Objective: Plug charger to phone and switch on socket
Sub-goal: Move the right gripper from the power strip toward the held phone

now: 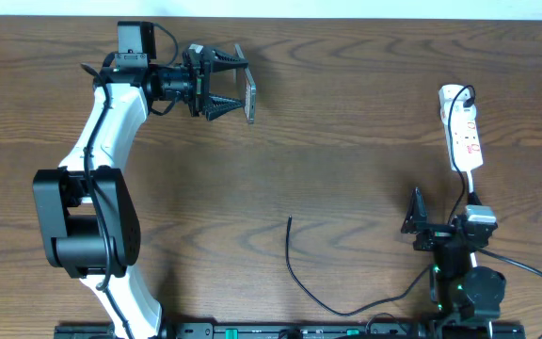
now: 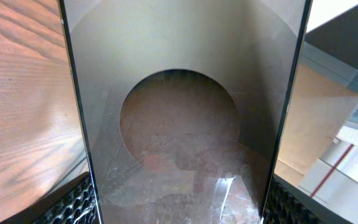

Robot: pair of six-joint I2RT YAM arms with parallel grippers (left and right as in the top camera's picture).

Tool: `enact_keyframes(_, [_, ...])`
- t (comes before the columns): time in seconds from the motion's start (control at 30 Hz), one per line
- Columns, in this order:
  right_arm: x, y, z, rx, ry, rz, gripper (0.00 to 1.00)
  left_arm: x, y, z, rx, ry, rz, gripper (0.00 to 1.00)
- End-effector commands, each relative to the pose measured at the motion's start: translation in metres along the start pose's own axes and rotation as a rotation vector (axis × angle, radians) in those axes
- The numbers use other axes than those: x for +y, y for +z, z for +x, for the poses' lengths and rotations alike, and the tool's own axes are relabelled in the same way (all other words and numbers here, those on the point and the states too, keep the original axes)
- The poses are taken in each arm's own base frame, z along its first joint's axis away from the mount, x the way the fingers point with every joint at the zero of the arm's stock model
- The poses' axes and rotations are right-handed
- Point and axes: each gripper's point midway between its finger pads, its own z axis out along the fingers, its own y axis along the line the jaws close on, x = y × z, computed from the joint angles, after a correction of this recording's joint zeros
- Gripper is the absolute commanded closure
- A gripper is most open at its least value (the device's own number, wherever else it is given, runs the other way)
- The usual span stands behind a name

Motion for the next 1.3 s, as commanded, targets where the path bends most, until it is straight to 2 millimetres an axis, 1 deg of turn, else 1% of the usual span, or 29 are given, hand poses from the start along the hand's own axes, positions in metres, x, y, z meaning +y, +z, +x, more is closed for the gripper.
enact_keyframes(0.0, [0.015, -0.011, -0.040, -0.041, 0.027, -0.065, 0.01, -0.011, -0.005, -0.003, -0.032, 0.081, 0.003, 0.93])
enact_keyframes(0.13, [0.026, -0.014, -0.063, -0.008, 0.028, -0.110, 0.01, -0.007, -0.005, -0.011, -0.076, 0.083, -0.020, 0.93])
enact_keyframes(0.2, [0.038, -0.012, -0.076, 0.014, 0.030, -0.173, 0.01, -0.006, -0.006, -0.014, -0.098, 0.082, -0.032, 0.93])
enact_keyframes(0.3, [0.060, -0.005, -0.092, 0.071, 0.091, -0.285, 0.01, -0.004, -0.006, -0.019, -0.123, 0.081, -0.044, 0.93])
enact_keyframes(0.43, [0.088, 0.013, -0.108, 0.183, 0.155, -0.427, 0.01, -0.001, -0.007, -0.024, -0.153, 0.079, -0.060, 0.92])
enact_keyframes(0.57, [0.113, 0.037, -0.112, 0.326, 0.251, -0.560, 0.01, 0.001, -0.007, -0.027, -0.175, 0.075, -0.073, 0.93])
enact_keyframes(0.63, [0.126, 0.049, -0.111, 0.395, 0.296, -0.617, 0.01, 0.003, -0.007, -0.030, -0.192, 0.069, -0.084, 0.93])
enact_keyframes(0.8, [0.166, 0.078, -0.096, 0.546, 0.325, -0.747, 0.01, 0.008, -0.006, -0.034, -0.223, 0.054, -0.110, 0.93])
enact_keyframes(1.0, [0.214, 0.100, -0.071, 0.668, 0.310, -0.837, 0.01, 0.016, 0.000, -0.034, -0.241, 0.034, -0.149, 0.93])
enact_keyframes(1.13, [0.234, 0.108, -0.049, 0.730, 0.303, -0.865, 0.01, 0.018, 0.009, -0.030, -0.242, 0.025, -0.169, 0.92])
enact_keyframes(1.27, [0.246, 0.116, -0.030, 0.755, 0.291, -0.875, 0.01, 0.022, 0.022, -0.026, -0.243, 0.014, -0.196, 0.92])
